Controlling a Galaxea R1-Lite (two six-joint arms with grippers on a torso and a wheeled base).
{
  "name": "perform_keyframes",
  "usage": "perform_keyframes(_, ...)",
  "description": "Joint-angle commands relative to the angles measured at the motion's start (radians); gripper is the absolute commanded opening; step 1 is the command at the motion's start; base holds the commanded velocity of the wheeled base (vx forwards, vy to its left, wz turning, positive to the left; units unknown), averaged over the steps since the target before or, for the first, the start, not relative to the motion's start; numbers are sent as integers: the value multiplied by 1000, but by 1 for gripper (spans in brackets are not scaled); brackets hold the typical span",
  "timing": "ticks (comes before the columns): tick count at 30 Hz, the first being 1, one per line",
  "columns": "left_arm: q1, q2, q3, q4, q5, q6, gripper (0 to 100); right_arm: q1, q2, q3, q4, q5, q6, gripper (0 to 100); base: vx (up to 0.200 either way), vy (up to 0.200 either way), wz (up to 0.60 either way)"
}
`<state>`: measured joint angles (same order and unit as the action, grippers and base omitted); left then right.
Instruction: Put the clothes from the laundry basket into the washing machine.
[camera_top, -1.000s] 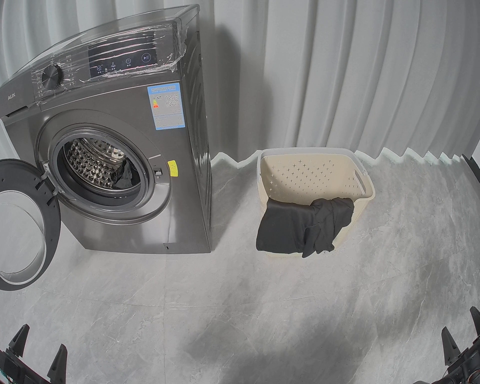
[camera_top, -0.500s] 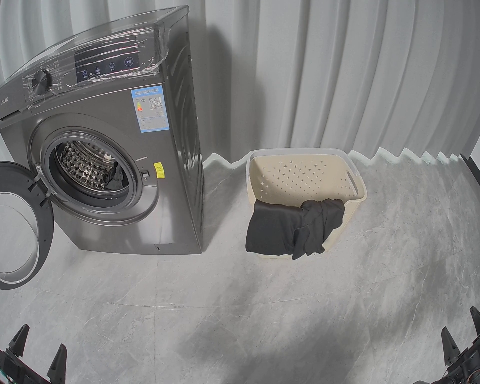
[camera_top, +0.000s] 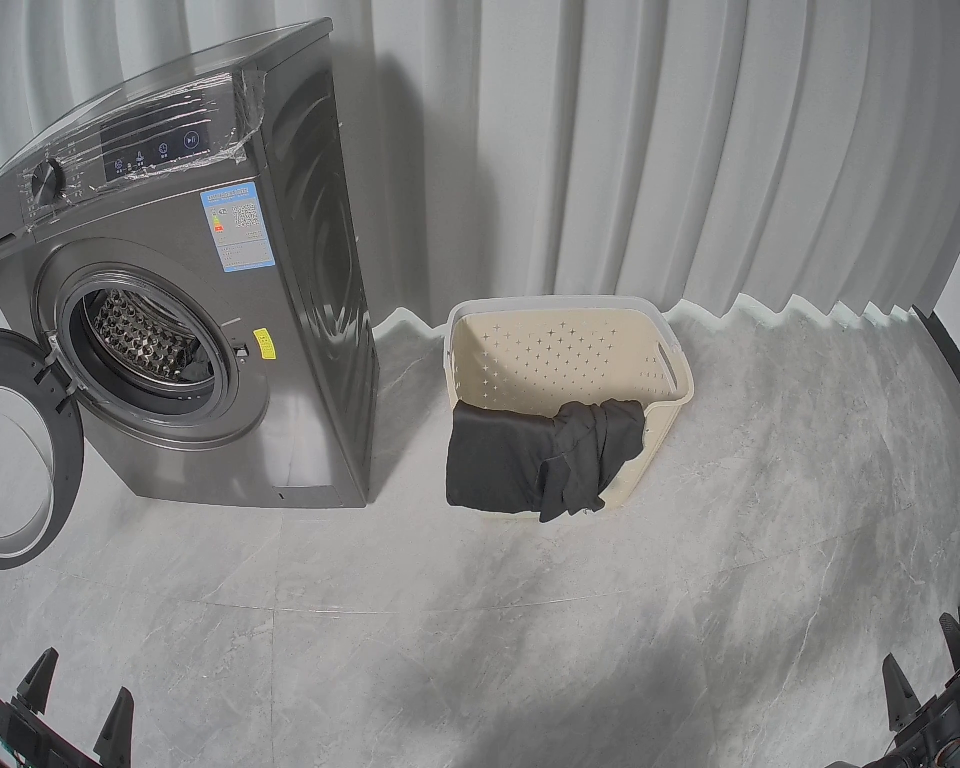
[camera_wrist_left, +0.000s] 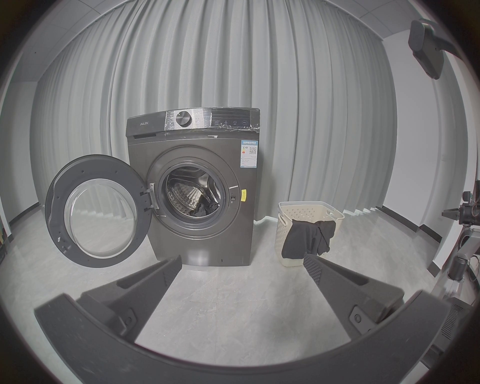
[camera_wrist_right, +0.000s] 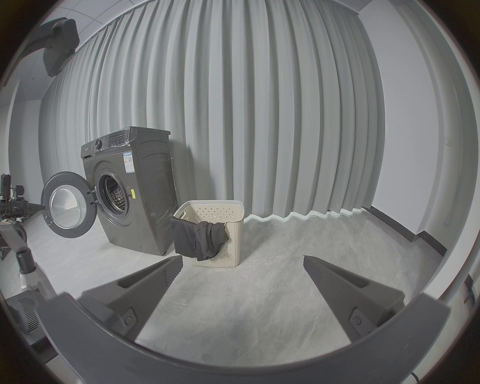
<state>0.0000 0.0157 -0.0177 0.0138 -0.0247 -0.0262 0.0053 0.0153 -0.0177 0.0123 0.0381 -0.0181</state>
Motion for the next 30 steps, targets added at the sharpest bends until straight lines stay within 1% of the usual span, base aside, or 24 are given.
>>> perform_keyframes(1,0,-16,13,0,0,0,100,1,-15,15,0,0,0,100,0,-200,0)
perform_keyframes(2,0,-16,13,0,0,2,100,1,-15,15,0,2,0,100,0,-200,0)
perform_keyframes(8,0,-16,13,-2,-1,6,100,1,-15,15,0,0,0,100,0,0,0)
perform_keyframes(13,0,-16,13,-2,0,2,100,1,-15,15,0,0,0,100,200,0,0)
perform_keyframes(27,0,-16,13,-2,0,3,100,1,-15,15,0,2,0,100,200,0,0)
perform_keyframes(30,0,-16,13,-2,0,2,100,-2,-15,12,1,-3,-6,100,200,0,0)
